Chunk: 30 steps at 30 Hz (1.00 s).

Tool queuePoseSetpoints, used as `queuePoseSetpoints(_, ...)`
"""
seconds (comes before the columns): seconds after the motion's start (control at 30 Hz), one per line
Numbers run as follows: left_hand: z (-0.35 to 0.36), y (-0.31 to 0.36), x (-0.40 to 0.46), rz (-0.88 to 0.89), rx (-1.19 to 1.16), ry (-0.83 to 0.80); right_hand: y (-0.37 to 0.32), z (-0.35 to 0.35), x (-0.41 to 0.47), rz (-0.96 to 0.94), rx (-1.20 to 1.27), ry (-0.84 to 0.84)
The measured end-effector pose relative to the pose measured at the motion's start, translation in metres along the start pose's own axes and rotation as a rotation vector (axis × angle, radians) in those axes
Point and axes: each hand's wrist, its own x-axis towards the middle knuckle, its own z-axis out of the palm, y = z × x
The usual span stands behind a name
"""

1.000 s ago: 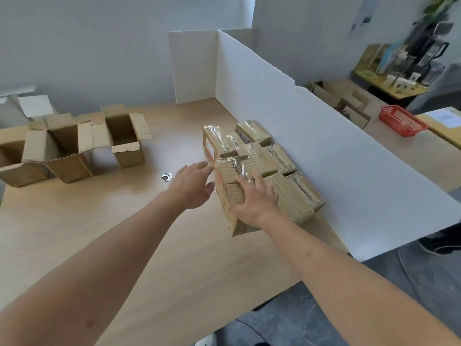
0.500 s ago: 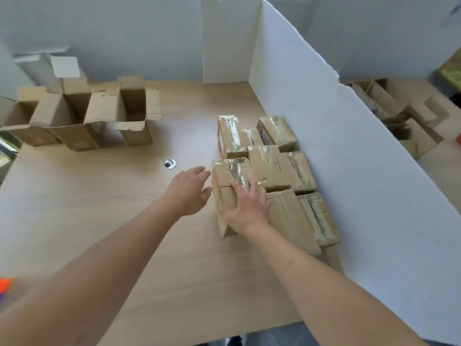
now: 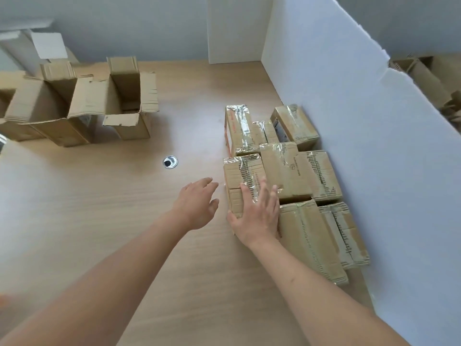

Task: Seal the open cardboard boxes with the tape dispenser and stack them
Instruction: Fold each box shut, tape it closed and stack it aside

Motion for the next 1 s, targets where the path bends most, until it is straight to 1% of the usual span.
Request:
queuePoseSetpoints(0.2, 0.008, -0.007, 0.017, 0.034, -0.004, -0.011, 0.0, 0.021, 0.007, 0.03, -0.063, -0.058)
queuePoseSetpoints(0.33, 0.01, -0.011, 0.02, 0.062, -0.004, -0.036, 0.003, 0.022, 0.006, 0.02, -0.099, -0.06)
queuePoseSetpoints(0.53, 0.002, -0.01, 0.017, 0.092, 0.009, -0.042, -0.005, 0.005, 0.009, 0.056, -0.035, -0.096)
queuePoseSetpoints(0.63, -0.01, -0.006, 0.009, 0.124, 0.035, -0.025, -0.008, -0.012, 0.008, 0.001, -0.006, -0.1)
queuePoseSetpoints(0.77, -0.034, -0.001, -0.009, 0.138, 0.067, 0.017, -0.015, -0.038, 0.006, -0.069, 0.036, -0.153)
queuePoseSetpoints(0.87, -0.052, 0.001, -0.026, 0.118, 0.073, 0.055, -0.025, -0.058, 0.004, -0.129, 0.056, -0.171)
queuePoseSetpoints(1.0, -0.072, -0.001, -0.056, 0.059, 0.079, 0.126, -0.042, -0.083, -0.001, -0.236, 0.047, -0.151)
